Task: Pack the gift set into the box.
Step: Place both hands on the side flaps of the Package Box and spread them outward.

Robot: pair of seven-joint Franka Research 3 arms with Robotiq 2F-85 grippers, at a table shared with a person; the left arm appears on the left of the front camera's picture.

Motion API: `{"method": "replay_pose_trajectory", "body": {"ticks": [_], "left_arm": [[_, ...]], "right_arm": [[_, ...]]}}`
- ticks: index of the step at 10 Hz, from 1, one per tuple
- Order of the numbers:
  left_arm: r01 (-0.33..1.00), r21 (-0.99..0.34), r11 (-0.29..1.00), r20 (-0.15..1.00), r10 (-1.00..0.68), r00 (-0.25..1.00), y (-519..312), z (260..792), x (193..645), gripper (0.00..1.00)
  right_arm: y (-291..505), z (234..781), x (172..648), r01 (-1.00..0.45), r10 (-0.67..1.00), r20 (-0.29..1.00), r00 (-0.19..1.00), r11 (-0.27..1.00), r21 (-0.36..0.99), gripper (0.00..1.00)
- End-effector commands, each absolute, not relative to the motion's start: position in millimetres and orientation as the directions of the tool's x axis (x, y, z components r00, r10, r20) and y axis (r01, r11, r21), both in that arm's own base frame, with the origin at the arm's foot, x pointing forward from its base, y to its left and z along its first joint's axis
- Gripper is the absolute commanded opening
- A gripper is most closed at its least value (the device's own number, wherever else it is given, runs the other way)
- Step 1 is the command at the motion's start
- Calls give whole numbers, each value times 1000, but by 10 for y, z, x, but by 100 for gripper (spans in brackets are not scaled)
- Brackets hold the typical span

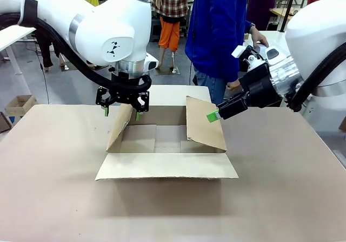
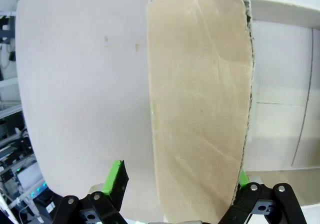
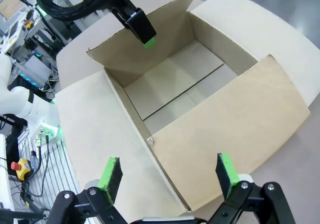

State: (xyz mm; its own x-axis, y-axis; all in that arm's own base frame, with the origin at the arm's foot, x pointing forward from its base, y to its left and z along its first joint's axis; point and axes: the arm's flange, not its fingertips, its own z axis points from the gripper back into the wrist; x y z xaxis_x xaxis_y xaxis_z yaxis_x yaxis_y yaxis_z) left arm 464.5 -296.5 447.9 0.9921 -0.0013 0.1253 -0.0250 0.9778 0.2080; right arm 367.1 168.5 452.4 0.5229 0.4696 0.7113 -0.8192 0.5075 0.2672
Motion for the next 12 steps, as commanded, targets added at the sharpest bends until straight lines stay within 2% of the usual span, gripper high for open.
{"method": "replay_pose_trajectory", "body": {"ticks": [1, 4, 6, 12], "left_arm": [[-45, 242, 969, 153, 8, 988, -2907, 4586, 4633, 100], [-15, 256, 966, 139, -22, 990, -2622, 4757, 4606, 100], [-44, 251, 967, 154, 5, 988, -2409, 4847, 4606, 100], [-78, 52, 996, 102, 73, 992, -1680, 4770, 4577, 100]], "right_arm": [[1692, 4542, 3657, -813, 467, 706, 533, 513, 275, 100], [1692, 4542, 3657, -813, 467, 706, 533, 513, 275, 100], [1692, 4542, 3657, -813, 467, 706, 533, 513, 275, 100], [1692, 4542, 3657, -813, 467, 706, 533, 513, 275, 100]]}}
